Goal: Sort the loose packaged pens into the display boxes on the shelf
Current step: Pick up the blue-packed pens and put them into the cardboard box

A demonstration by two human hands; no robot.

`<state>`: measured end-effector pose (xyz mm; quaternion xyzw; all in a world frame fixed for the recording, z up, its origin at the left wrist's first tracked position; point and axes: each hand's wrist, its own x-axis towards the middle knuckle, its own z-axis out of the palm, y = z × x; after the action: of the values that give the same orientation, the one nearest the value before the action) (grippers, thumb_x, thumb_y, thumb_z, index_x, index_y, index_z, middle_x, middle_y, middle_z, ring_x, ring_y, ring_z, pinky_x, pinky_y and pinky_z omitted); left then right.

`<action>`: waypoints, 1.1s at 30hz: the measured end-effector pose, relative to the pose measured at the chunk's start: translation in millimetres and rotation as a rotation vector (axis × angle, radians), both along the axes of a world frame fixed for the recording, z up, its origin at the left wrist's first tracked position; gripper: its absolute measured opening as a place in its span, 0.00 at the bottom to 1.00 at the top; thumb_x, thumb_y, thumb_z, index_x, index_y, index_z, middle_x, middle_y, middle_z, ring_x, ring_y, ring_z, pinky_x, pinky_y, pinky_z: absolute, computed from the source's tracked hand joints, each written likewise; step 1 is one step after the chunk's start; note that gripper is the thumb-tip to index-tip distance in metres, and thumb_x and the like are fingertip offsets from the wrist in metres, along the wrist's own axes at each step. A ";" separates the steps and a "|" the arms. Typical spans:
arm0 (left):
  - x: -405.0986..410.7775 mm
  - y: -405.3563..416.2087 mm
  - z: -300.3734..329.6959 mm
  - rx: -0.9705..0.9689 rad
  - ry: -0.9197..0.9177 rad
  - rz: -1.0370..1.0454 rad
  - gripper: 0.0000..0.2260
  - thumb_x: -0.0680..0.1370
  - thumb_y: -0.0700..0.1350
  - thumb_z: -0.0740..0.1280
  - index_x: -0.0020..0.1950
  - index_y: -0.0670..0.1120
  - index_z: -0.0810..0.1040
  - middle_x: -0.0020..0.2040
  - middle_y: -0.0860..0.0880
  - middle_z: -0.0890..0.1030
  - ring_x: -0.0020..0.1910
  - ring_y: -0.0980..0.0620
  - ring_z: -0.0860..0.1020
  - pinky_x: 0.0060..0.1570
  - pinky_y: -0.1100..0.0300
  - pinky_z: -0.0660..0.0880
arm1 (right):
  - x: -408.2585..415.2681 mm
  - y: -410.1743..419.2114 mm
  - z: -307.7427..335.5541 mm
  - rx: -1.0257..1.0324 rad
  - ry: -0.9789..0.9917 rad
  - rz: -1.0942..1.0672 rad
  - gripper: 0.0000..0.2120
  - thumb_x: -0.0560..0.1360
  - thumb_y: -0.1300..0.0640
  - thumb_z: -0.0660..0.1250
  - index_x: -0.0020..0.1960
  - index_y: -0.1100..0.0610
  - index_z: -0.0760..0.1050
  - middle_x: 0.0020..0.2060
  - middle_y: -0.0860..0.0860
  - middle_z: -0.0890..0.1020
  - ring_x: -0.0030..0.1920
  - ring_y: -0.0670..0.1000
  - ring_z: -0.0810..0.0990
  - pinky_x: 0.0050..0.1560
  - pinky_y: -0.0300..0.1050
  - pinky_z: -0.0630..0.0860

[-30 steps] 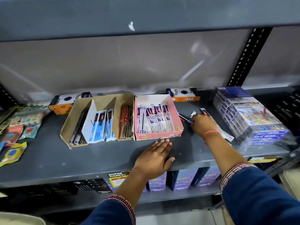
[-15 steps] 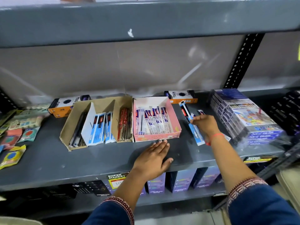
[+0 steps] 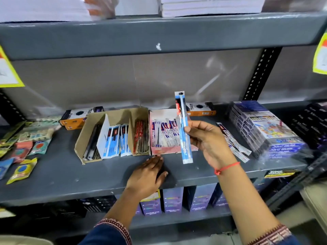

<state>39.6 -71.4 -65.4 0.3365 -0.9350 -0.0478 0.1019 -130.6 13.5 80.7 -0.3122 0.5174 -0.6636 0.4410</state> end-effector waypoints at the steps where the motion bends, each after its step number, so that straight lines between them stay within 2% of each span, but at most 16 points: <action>1: 6.2 -1.4 -0.9 0.003 -0.006 0.019 0.26 0.79 0.58 0.51 0.72 0.46 0.57 0.74 0.49 0.59 0.72 0.52 0.57 0.69 0.60 0.53 | 4.4 -1.4 1.7 -0.011 0.007 0.017 0.10 0.71 0.69 0.67 0.38 0.56 0.80 0.27 0.45 0.84 0.30 0.42 0.80 0.33 0.31 0.76; 5: 23.0 -6.4 -4.6 0.003 -0.030 0.074 0.27 0.78 0.60 0.49 0.73 0.47 0.55 0.75 0.50 0.58 0.72 0.52 0.56 0.69 0.59 0.55 | 17.5 -6.0 3.7 -0.044 0.002 0.078 0.10 0.72 0.71 0.66 0.41 0.57 0.81 0.29 0.45 0.85 0.30 0.41 0.81 0.34 0.31 0.79; 11: 24.2 -9.2 -9.6 0.009 -0.043 0.068 0.28 0.78 0.61 0.47 0.73 0.47 0.53 0.75 0.49 0.56 0.73 0.52 0.54 0.69 0.60 0.49 | 27.0 -11.3 3.0 -0.068 0.013 0.102 0.10 0.72 0.71 0.65 0.42 0.58 0.80 0.29 0.45 0.85 0.30 0.40 0.82 0.34 0.31 0.79; 20: 24.5 -9.4 -8.8 0.013 -0.013 0.047 0.27 0.79 0.59 0.48 0.73 0.46 0.53 0.75 0.48 0.56 0.73 0.52 0.53 0.68 0.62 0.44 | 30.6 -14.7 2.6 -0.067 0.034 0.093 0.12 0.71 0.71 0.66 0.40 0.56 0.81 0.33 0.46 0.85 0.33 0.42 0.81 0.35 0.31 0.79; 24: 27.6 -8.7 -6.0 0.029 -0.029 0.047 0.27 0.79 0.59 0.47 0.73 0.47 0.51 0.76 0.49 0.54 0.73 0.52 0.51 0.69 0.61 0.44 | 38.2 -22.9 0.9 -0.039 0.026 0.113 0.12 0.71 0.72 0.66 0.40 0.57 0.79 0.26 0.45 0.84 0.28 0.40 0.82 0.32 0.30 0.79; 28: 48.3 -6.7 -3.7 -0.029 -0.001 0.084 0.26 0.79 0.59 0.49 0.73 0.46 0.54 0.75 0.49 0.57 0.73 0.53 0.54 0.67 0.63 0.43 | 52.1 -38.5 -3.8 0.003 0.056 0.119 0.14 0.71 0.73 0.65 0.40 0.55 0.77 0.23 0.45 0.82 0.26 0.38 0.80 0.30 0.30 0.78; 33: 101.2 -16.7 -0.8 -0.006 0.010 0.174 0.26 0.79 0.58 0.49 0.73 0.47 0.53 0.75 0.48 0.56 0.73 0.52 0.52 0.66 0.63 0.41 | 74.5 -67.4 -6.4 0.078 0.097 0.097 0.15 0.71 0.75 0.64 0.38 0.55 0.73 0.32 0.53 0.77 0.26 0.41 0.77 0.28 0.30 0.76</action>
<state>140.8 -88.1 -66.2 0.4159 -0.9018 -0.0378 0.1115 -56.1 -53.8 74.3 -0.3513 0.5476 -0.6049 0.4591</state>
